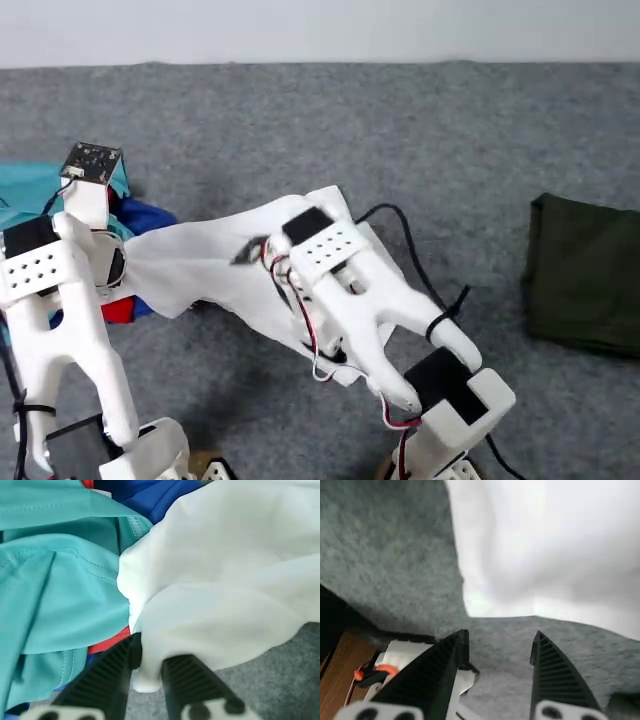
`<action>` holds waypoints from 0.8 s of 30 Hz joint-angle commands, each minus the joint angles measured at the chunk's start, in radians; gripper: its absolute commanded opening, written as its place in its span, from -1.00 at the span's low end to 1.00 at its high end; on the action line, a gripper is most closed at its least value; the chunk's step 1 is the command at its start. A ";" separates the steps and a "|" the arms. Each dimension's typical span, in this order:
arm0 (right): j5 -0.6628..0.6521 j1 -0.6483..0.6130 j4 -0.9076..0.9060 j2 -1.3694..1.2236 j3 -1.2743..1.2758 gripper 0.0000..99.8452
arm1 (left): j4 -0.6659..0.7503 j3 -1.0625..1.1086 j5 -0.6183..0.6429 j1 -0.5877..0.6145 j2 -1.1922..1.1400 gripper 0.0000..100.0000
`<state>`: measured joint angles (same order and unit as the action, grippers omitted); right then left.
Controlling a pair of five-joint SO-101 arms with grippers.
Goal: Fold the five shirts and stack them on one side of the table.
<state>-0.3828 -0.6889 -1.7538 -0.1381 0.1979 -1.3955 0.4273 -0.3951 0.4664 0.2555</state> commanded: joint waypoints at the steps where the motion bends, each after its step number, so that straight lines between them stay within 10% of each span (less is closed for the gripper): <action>1: 0.028 -0.016 0.013 0.053 0.052 -0.58 | -0.003 -0.004 -0.006 0.003 0.048 -0.97; 24: 0.023 -0.101 0.401 -0.225 0.160 -0.84 | 0.041 0.038 -0.008 0.005 0.048 -0.97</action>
<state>-0.3583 -0.7764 -1.4024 -0.3069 0.3728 -1.3802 0.4580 -0.3951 0.4664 0.2555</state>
